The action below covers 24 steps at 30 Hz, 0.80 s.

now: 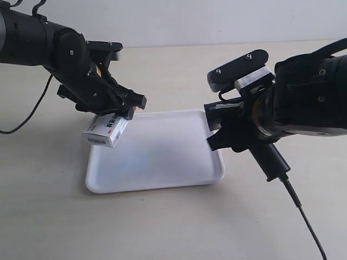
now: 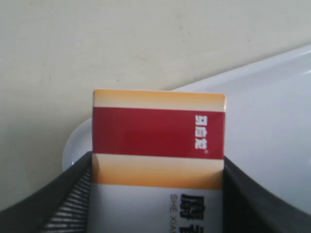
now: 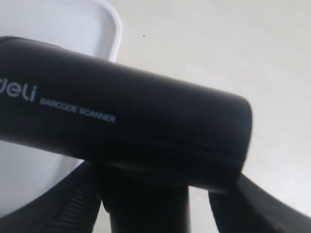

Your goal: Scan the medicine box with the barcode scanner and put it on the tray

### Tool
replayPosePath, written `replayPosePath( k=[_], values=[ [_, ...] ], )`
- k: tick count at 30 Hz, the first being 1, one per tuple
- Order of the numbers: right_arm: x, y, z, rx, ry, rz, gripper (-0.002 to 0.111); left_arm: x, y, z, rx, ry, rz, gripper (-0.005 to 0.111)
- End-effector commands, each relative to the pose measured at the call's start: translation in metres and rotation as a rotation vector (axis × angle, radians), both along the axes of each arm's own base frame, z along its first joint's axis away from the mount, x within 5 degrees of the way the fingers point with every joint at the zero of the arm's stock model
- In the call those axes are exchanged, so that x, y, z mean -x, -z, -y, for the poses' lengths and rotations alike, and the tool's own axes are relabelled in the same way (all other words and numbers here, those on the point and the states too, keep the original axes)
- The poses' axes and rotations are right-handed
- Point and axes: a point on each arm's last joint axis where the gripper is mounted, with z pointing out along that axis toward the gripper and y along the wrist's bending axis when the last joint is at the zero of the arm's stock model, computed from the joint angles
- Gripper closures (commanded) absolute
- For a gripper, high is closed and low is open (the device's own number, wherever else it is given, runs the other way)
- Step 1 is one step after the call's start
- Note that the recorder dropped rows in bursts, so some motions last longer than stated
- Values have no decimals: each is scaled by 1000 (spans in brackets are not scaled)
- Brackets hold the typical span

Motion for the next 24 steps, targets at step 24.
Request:
replayPosePath(
  k=[24],
  values=[
    [-7, -3, -2, 12, 7, 62, 108, -3, -4, -1, -7, 3, 16, 105]
  ],
)
